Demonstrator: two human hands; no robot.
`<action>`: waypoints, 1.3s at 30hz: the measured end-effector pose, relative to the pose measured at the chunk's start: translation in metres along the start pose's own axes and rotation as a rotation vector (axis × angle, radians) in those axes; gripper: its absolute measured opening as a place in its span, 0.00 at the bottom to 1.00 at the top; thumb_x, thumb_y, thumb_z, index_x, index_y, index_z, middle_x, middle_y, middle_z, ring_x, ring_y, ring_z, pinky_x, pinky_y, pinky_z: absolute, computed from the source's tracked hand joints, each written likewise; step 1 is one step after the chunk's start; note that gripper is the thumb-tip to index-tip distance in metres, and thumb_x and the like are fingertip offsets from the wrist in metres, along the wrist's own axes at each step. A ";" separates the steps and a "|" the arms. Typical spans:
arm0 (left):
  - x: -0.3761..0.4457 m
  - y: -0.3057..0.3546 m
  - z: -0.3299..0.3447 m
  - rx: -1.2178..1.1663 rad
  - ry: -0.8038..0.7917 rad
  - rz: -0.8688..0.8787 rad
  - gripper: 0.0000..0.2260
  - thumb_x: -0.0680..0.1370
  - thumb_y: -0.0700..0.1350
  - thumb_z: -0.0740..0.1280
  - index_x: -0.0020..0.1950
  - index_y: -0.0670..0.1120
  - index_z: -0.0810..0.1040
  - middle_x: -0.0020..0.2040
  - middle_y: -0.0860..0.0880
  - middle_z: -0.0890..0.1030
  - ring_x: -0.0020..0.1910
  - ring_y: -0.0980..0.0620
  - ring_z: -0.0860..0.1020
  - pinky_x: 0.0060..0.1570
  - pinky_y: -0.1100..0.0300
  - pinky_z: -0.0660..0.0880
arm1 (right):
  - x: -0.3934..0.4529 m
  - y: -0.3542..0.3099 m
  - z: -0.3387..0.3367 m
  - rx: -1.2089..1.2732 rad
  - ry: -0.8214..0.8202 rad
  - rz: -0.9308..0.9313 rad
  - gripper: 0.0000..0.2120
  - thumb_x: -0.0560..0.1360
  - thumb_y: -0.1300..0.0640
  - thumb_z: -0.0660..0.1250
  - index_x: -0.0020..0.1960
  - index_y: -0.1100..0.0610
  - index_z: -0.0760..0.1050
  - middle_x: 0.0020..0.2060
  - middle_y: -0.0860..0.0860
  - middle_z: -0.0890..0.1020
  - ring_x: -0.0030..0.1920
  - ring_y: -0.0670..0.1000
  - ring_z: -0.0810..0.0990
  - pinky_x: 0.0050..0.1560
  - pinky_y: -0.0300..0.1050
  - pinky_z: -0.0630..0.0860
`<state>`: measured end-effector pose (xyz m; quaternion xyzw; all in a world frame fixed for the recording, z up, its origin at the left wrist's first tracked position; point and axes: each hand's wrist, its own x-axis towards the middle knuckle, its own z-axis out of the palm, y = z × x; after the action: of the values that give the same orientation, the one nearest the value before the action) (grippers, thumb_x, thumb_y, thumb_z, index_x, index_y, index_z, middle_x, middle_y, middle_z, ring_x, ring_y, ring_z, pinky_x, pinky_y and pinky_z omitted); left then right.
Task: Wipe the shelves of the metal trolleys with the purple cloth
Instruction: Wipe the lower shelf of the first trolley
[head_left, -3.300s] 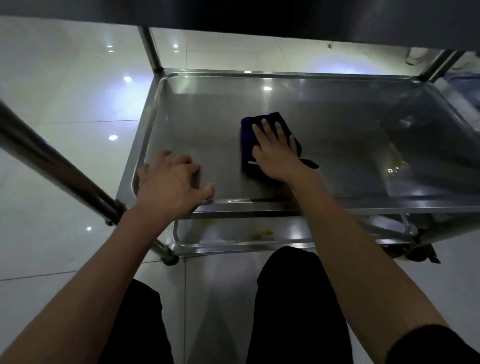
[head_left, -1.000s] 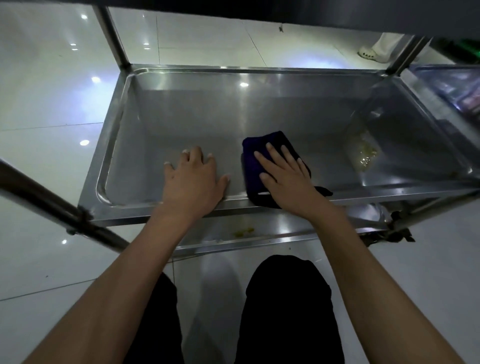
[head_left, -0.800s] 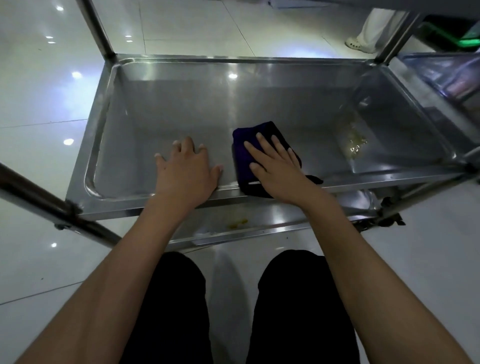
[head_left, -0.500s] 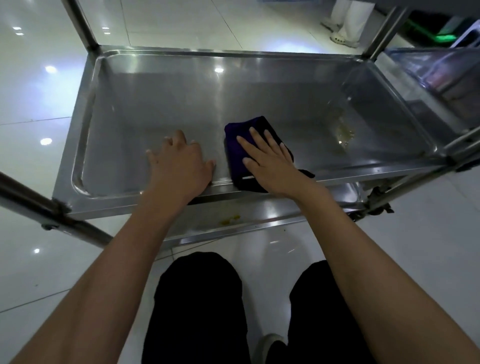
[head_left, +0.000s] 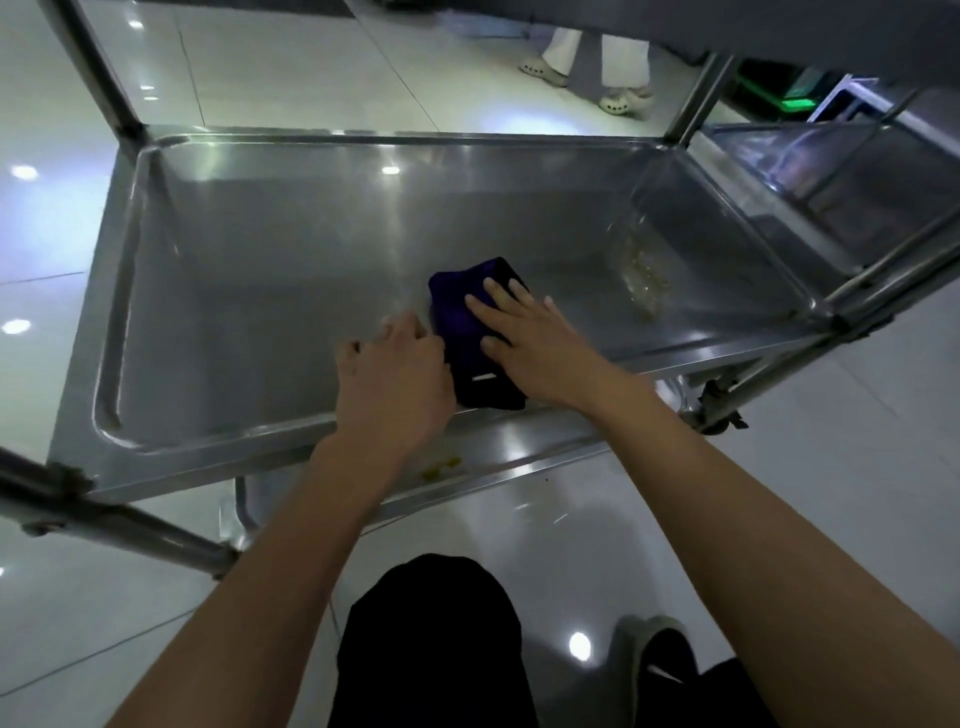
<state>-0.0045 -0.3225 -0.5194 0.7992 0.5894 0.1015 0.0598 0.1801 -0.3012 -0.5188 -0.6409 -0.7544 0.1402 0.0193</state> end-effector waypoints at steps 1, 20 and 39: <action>0.001 0.001 0.000 0.006 0.010 0.009 0.11 0.80 0.50 0.62 0.56 0.49 0.81 0.61 0.48 0.74 0.49 0.43 0.79 0.58 0.45 0.71 | 0.001 0.000 0.002 0.016 0.022 -0.018 0.26 0.85 0.51 0.53 0.82 0.47 0.51 0.82 0.48 0.47 0.81 0.52 0.41 0.78 0.57 0.39; 0.000 0.083 -0.001 0.005 -0.034 -0.199 0.07 0.77 0.42 0.65 0.51 0.43 0.80 0.56 0.43 0.79 0.52 0.40 0.78 0.49 0.48 0.74 | 0.011 0.059 -0.017 0.043 -0.043 -0.375 0.22 0.84 0.59 0.57 0.78 0.54 0.64 0.81 0.54 0.56 0.80 0.62 0.48 0.78 0.59 0.55; 0.037 0.155 0.012 0.007 -0.007 -0.331 0.10 0.79 0.48 0.63 0.51 0.47 0.83 0.51 0.44 0.75 0.50 0.40 0.77 0.50 0.46 0.77 | 0.010 0.135 -0.032 0.072 0.197 -0.504 0.23 0.81 0.56 0.57 0.75 0.56 0.67 0.80 0.53 0.60 0.80 0.55 0.51 0.77 0.59 0.56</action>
<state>0.1532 -0.3332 -0.4942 0.6918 0.7131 0.0852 0.0751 0.3144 -0.2670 -0.5217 -0.4425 -0.8791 0.0949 0.1498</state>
